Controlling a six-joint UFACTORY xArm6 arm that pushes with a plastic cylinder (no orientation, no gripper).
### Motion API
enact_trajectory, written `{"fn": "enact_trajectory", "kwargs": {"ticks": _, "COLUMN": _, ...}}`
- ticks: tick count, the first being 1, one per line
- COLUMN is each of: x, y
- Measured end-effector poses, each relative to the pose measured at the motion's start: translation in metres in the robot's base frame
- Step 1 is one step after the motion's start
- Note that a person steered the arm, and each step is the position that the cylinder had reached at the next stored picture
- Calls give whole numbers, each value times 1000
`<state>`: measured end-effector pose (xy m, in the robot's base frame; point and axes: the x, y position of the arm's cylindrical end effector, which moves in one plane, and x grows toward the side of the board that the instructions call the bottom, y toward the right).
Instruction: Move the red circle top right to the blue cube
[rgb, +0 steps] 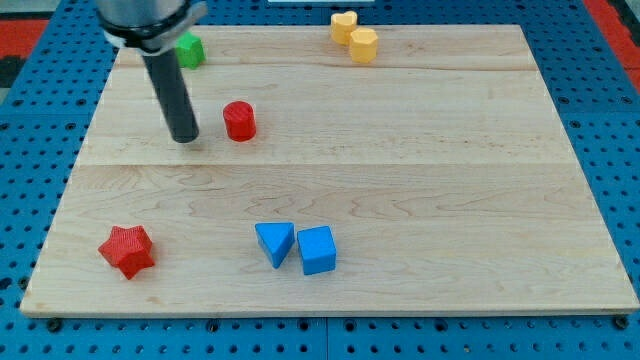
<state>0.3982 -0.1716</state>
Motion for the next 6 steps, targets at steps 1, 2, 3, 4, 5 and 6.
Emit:
{"fn": "enact_trajectory", "kwargs": {"ticks": 1, "x": -6, "y": 36}}
{"fn": "enact_trajectory", "kwargs": {"ticks": 2, "x": -20, "y": 94}}
{"fn": "enact_trajectory", "kwargs": {"ticks": 3, "x": -51, "y": 101}}
{"fn": "enact_trajectory", "kwargs": {"ticks": 4, "x": -39, "y": 201}}
{"fn": "enact_trajectory", "kwargs": {"ticks": 5, "x": -10, "y": 270}}
{"fn": "enact_trajectory", "kwargs": {"ticks": 6, "x": 19, "y": 211}}
